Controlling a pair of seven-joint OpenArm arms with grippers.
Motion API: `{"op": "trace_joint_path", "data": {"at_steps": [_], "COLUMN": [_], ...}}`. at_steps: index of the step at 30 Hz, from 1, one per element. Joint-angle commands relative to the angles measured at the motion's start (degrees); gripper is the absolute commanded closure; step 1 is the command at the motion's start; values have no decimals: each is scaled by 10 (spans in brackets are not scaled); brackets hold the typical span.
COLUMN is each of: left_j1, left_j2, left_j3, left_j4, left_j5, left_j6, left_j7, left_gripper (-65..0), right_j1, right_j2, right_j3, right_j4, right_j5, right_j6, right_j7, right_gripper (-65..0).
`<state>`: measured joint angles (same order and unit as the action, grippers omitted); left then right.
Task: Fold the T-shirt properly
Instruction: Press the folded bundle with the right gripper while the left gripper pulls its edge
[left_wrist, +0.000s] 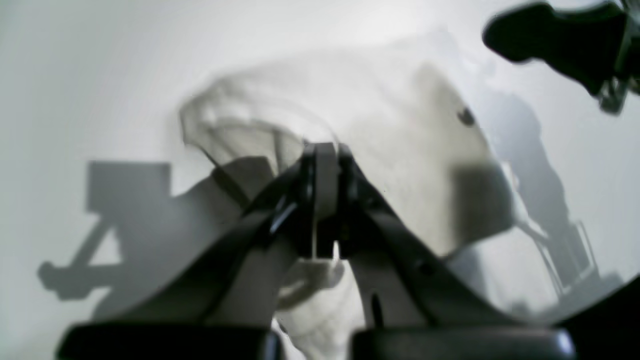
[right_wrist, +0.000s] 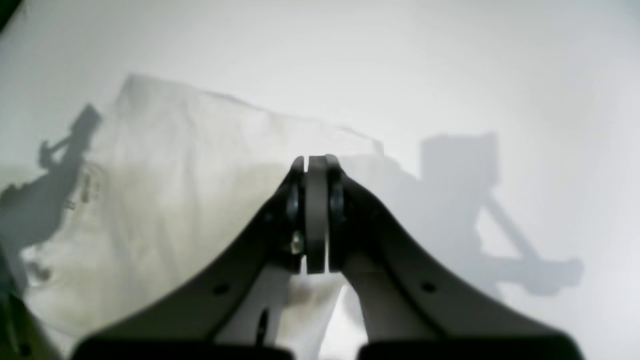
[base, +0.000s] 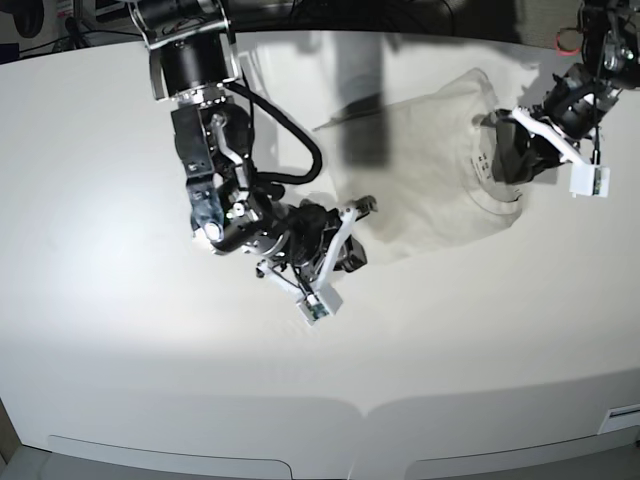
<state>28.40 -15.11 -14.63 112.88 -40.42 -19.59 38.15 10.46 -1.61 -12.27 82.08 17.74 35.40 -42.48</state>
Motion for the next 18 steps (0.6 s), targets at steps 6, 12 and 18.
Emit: {"op": "trace_joint_path", "data": {"at_steps": [6, 12, 18], "left_j1": [16, 4, -48], "left_j2": [48, 78, 81], "left_j3": [-2, -2, -2], "left_j4": [-57, -189, -282], "left_j5": [-10, -10, 60], "left_j6": [-38, -100, -102], "left_j7": [-29, -43, -70], "left_gripper": [0, 0, 0], "right_j1": [13, 22, 20], "right_j2": [-14, -17, -14], "right_j3": [-15, -15, -16], "right_j4": [-70, -124, -126], "right_j5": [-39, -60, -60], "right_j6": [3, 4, 22], "right_j7": [100, 113, 57], "right_gripper": [0, 0, 0]}}
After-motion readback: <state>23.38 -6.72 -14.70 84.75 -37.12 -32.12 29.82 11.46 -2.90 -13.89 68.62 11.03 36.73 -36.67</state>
